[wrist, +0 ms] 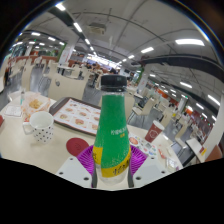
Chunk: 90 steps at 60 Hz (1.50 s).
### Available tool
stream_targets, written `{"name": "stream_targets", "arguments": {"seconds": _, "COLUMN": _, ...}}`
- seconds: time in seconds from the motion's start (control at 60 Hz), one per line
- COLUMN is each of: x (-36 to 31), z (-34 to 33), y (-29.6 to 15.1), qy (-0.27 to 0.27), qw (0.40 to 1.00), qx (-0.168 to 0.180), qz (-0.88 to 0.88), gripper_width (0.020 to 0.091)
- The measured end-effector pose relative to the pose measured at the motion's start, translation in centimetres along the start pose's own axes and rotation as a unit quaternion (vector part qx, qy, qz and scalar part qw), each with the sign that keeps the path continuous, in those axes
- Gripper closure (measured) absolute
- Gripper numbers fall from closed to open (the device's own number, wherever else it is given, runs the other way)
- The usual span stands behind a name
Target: Pour water
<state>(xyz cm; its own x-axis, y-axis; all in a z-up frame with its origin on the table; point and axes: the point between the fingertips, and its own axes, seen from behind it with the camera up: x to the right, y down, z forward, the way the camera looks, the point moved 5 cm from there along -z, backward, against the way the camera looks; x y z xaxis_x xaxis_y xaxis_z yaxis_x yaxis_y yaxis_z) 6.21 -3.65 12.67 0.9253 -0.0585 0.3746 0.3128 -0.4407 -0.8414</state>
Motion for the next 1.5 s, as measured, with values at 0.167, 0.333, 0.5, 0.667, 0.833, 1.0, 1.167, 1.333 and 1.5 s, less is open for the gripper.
{"name": "stream_targets", "arguments": {"seconds": 0.167, "x": -3.9, "z": 2.1, "y": -5.2, "qy": 0.040, "qw": 0.958, "qx": -0.019, "qz": -0.283, "gripper_width": 0.0699}}
{"name": "stream_targets", "arguments": {"seconds": 0.333, "x": -6.0, "z": 4.7, "y": -7.7, "qy": 0.091, "qw": 0.813, "qx": -0.028, "qz": -0.575, "gripper_width": 0.0697}}
{"name": "stream_targets", "arguments": {"seconds": 0.5, "x": -6.4, "z": 6.5, "y": -10.0, "qy": 0.152, "qw": 0.646, "qx": -0.016, "qz": -0.748, "gripper_width": 0.0697}}
{"name": "stream_targets", "arguments": {"seconds": 0.667, "x": -7.0, "z": 7.4, "y": -11.2, "qy": 0.163, "qw": 0.578, "qx": -0.012, "qz": -0.799, "gripper_width": 0.0697}}
{"name": "stream_targets", "arguments": {"seconds": 0.833, "x": -7.1, "z": 8.0, "y": -10.9, "qy": 0.151, "qw": 0.594, "qx": -0.013, "qz": -0.790, "gripper_width": 0.0699}}
{"name": "stream_targets", "arguments": {"seconds": 1.0, "x": -6.4, "z": 7.3, "y": -12.5, "qy": 0.117, "qw": 0.802, "qx": 0.011, "qz": -0.586, "gripper_width": 0.0698}}
{"name": "stream_targets", "arguments": {"seconds": 1.167, "x": -7.5, "z": 5.8, "y": -11.4, "qy": -0.002, "qw": 0.979, "qx": 0.041, "qz": -0.201, "gripper_width": 0.0693}}
{"name": "stream_targets", "arguments": {"seconds": 1.333, "x": -7.7, "z": 7.7, "y": -7.2, "qy": -0.067, "qw": 0.996, "qx": 0.048, "qz": 0.020, "gripper_width": 0.0693}}
{"name": "stream_targets", "arguments": {"seconds": 1.5, "x": -9.5, "z": 9.6, "y": -4.8, "qy": -0.124, "qw": 0.983, "qx": 0.080, "qz": 0.109, "gripper_width": 0.0692}}
